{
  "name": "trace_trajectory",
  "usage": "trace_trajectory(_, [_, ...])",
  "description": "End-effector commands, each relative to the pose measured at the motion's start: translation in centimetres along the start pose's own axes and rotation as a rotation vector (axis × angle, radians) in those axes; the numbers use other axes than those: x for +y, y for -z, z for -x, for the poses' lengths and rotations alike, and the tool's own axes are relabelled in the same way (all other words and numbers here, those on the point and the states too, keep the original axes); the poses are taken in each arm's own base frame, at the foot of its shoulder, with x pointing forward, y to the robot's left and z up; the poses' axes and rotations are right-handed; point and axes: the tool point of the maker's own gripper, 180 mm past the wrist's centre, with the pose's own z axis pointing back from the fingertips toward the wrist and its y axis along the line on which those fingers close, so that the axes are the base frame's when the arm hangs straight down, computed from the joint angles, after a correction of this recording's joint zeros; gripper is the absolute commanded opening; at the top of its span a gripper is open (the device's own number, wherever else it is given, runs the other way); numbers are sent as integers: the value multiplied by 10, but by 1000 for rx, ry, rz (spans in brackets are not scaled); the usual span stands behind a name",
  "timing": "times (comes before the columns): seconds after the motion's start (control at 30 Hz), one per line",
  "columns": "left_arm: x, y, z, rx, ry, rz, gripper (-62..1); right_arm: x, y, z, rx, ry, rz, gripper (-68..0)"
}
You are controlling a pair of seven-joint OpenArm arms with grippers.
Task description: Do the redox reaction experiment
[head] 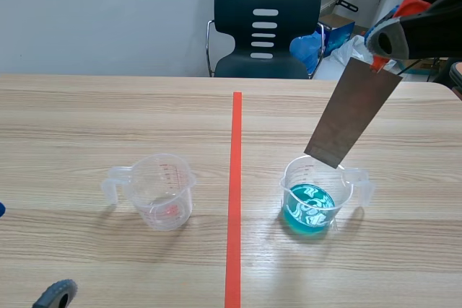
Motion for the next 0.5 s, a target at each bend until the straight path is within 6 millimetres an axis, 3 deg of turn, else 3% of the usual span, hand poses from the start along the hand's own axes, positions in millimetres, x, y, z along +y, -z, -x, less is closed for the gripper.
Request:
trace_trajectory(0.0, [0,2,-8,-31,-3,-4,14,-4,-6,-12,-22,-22,14,-666])
trace_trajectory(0.47, [0,2,-8,-31,-3,-4,14,-4,-7,-11,-15,-23,18,-666])
